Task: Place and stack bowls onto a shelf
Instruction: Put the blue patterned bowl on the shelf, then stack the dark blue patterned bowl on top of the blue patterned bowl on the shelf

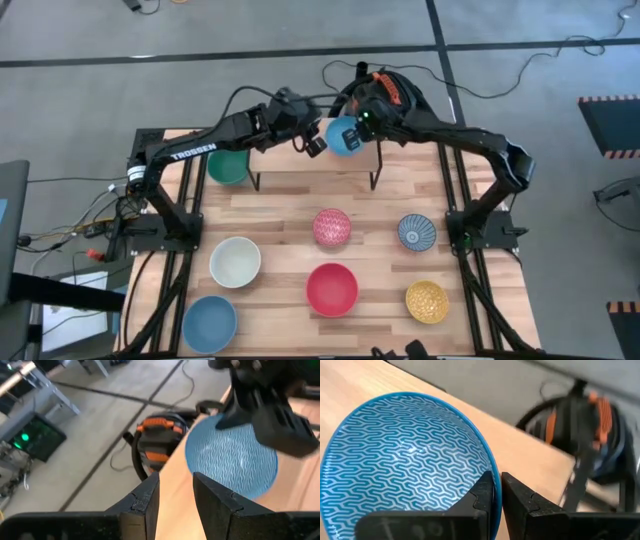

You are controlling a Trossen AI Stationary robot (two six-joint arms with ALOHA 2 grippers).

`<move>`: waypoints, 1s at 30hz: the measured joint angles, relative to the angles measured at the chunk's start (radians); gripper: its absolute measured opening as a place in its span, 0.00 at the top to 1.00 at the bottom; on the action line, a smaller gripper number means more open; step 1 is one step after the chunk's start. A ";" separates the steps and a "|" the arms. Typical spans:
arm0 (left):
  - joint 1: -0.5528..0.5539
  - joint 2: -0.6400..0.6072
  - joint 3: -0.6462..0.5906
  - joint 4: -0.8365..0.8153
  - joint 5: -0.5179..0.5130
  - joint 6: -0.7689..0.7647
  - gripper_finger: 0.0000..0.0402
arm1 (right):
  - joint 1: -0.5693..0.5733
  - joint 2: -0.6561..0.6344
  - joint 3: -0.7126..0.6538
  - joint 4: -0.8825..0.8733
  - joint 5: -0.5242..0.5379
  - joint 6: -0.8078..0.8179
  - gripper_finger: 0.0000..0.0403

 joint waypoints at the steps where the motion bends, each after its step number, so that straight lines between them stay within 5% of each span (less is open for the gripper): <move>1: 0.000 0.000 0.000 -0.022 0.001 -0.019 0.74 | -0.009 0.010 0.013 -0.040 -0.010 0.026 0.86; 9: 0.000 0.000 0.000 -0.158 0.000 -0.171 0.74 | -0.064 0.043 0.037 -0.094 -0.131 0.059 0.77; 20: -0.023 0.000 0.000 -0.184 -0.008 -0.299 0.74 | -0.094 -0.047 0.036 -0.099 -0.208 -0.022 0.40; 30: -0.047 -0.002 0.001 -0.230 -0.022 -0.546 0.74 | -0.093 -0.243 0.020 -0.140 -0.202 -0.174 0.37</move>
